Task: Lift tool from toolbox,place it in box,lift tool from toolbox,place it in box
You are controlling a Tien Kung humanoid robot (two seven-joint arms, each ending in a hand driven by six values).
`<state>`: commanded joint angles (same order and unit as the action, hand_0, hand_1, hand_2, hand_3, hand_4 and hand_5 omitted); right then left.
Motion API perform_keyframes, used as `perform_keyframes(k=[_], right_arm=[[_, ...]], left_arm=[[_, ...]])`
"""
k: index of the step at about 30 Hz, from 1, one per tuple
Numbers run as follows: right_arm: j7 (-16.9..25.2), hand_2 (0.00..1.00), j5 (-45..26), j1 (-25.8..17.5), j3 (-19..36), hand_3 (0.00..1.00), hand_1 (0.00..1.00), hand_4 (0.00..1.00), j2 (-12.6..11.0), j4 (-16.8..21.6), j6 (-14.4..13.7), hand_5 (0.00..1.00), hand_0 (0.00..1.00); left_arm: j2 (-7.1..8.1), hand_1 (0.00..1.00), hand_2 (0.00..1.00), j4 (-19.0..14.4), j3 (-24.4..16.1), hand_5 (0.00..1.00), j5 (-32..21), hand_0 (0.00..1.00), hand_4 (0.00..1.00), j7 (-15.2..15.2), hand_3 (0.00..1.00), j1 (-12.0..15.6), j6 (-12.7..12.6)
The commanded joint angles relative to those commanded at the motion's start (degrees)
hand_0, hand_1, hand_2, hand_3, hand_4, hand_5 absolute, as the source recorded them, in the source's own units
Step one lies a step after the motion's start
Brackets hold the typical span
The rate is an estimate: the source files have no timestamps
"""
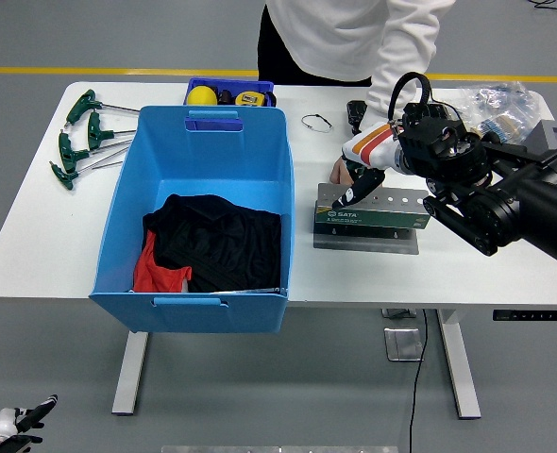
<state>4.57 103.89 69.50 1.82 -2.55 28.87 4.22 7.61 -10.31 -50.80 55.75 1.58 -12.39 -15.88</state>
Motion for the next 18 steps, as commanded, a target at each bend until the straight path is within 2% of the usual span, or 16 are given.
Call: perform_keyframes(k=[5,6,11,12,17,18], right_arm=[[-0.1,0.356,0.1,0.08,-0.12,0.419,0.302,0.998,0.06,0.09,0.13,0.911,0.433],[-0.12,0.312,0.16,0.1,-0.15,0.361,0.251,0.998,0.06,0.12,0.12,0.913,0.331],[-0.27,0.312,0.77,0.24,-0.31,0.361,0.251,0.998,-0.04,0.41,-0.36,0.913,0.331],[-0.29,0.228,0.88,0.28,-0.35,0.241,0.174,0.998,-0.08,0.51,-0.57,0.913,0.24],[-0.47,0.228,1.32,0.45,-0.43,0.241,0.174,0.998,-0.26,0.93,-1.87,0.913,0.24],[-0.75,0.178,1.49,0.53,-0.4,0.183,0.121,0.998,-0.49,1.26,-2.55,0.892,0.166]], left_arm=[[0.01,0.493,0.658,0.0,-0.03,0.685,0.05,0.554,0.747,0.05,0.687,0.06,0.03],[0.01,0.491,0.658,0.0,-0.06,0.684,0.08,0.554,0.747,0.05,0.684,0.07,0.04],[0.04,0.491,0.658,0.0,-0.19,0.684,0.13,0.554,0.747,0.04,0.684,0.13,0.04],[0.06,0.493,0.657,0.0,-0.18,0.684,0.12,0.554,0.748,0.04,0.686,0.14,0.05],[0.09,0.493,0.657,0.0,-0.18,0.684,0.12,0.554,0.748,0.07,0.686,0.23,0.04],[0.1,0.49,0.656,0.0,-0.02,0.683,-0.01,0.555,0.748,0.04,0.685,0.2,0.0]])
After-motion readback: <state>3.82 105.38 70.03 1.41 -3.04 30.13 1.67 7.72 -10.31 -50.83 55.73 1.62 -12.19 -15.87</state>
